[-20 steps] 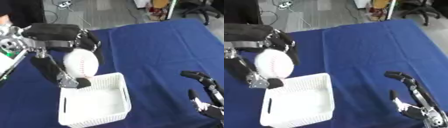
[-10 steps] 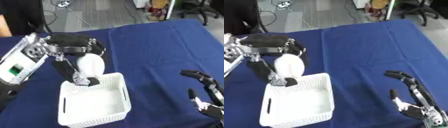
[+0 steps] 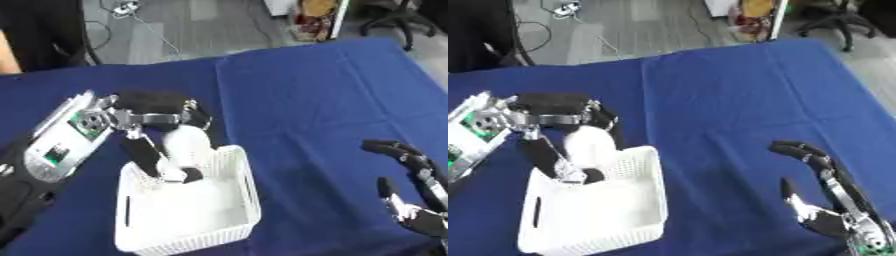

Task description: Pick up objects on the table and place them in the box.

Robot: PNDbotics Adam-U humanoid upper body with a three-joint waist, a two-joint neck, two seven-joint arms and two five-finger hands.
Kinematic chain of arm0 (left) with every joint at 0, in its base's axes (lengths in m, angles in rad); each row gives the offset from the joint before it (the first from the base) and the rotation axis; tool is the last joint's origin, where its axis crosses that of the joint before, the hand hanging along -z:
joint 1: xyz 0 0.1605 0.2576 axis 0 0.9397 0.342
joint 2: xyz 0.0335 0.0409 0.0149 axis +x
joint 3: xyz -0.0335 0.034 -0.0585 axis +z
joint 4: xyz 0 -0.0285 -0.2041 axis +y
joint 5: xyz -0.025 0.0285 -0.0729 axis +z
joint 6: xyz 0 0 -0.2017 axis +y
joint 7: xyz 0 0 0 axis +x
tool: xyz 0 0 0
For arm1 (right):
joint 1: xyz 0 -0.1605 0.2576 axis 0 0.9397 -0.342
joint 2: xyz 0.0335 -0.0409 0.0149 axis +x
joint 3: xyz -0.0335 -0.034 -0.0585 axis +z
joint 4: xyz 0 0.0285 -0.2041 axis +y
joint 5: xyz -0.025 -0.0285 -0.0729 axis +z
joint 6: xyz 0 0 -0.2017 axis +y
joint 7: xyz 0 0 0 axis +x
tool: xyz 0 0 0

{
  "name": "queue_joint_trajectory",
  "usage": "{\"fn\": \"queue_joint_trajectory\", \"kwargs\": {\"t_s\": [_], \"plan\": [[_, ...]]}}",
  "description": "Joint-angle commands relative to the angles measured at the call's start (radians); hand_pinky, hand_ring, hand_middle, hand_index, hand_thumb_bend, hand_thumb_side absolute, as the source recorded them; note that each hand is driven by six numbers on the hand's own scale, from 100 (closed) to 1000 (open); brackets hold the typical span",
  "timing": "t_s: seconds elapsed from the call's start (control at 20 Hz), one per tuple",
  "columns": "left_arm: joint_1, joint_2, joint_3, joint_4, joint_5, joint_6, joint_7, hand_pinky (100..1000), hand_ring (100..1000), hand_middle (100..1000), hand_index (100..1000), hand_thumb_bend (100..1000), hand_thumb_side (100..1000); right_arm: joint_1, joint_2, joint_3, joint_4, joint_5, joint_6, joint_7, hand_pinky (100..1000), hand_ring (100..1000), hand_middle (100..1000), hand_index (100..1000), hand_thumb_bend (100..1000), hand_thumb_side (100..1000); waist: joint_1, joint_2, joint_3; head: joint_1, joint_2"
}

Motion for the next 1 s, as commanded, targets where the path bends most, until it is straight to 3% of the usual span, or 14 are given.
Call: {"fn": "queue_joint_trajectory", "kwargs": {"t_s": [0.05,0.55,0.6,0.65,0.7,0.75,0.85,0.9,1.0], "plan": [[-0.007,0.001,-0.002,0.006,-0.018,-0.238,-0.224,100,100,412,502,100,269,-0.010,-0.015,-0.001,-0.015,-0.007,-0.010,0.010,882,882,790,884,100,550,-0.004,-0.010,-0.003,0.005,-0.012],[0.018,-0.014,-0.012,0.053,-0.064,-0.266,-0.224,100,122,424,519,100,262,-0.012,-0.013,0.001,-0.015,-0.009,-0.010,0.015,882,882,790,884,100,551,-0.004,-0.009,-0.005,0.007,-0.013],[0.020,-0.015,-0.013,0.054,-0.061,-0.269,-0.224,100,199,451,545,100,483,-0.012,-0.013,0.001,-0.015,-0.009,-0.010,0.015,882,882,790,884,100,552,-0.004,-0.009,-0.006,0.006,-0.013],[0.023,-0.016,-0.015,0.054,-0.054,-0.274,-0.224,189,294,486,580,120,622,-0.012,-0.013,0.001,-0.015,-0.009,-0.010,0.015,883,882,790,884,100,554,-0.004,-0.009,-0.006,0.007,-0.013],[0.024,-0.016,-0.015,0.054,-0.047,-0.279,-0.224,283,404,542,613,267,786,-0.012,-0.013,0.001,-0.015,-0.009,-0.010,0.015,883,882,790,884,100,555,-0.004,-0.009,-0.006,0.007,-0.013],[0.026,-0.015,-0.016,0.054,-0.040,-0.284,-0.224,339,477,595,635,327,881,-0.012,-0.013,0.001,-0.015,-0.009,-0.010,0.015,883,882,790,884,100,556,-0.004,-0.009,-0.006,0.007,-0.013],[0.029,-0.015,-0.016,0.057,-0.029,-0.291,-0.224,409,572,694,704,439,1000,-0.012,-0.013,0.001,-0.015,-0.009,-0.010,0.015,883,882,790,884,100,557,-0.003,-0.009,-0.006,0.007,-0.013],[0.031,-0.015,-0.016,0.058,-0.024,-0.293,-0.224,456,626,738,730,395,1000,-0.012,-0.012,0.001,-0.015,-0.010,-0.010,0.015,883,882,790,884,100,557,-0.003,-0.009,-0.006,0.007,-0.013],[0.032,-0.016,-0.015,0.059,-0.010,-0.295,-0.224,527,702,795,773,399,1000,-0.012,-0.012,0.001,-0.015,-0.009,-0.010,0.015,883,883,790,884,100,558,-0.003,-0.009,-0.006,0.007,-0.012]]}}
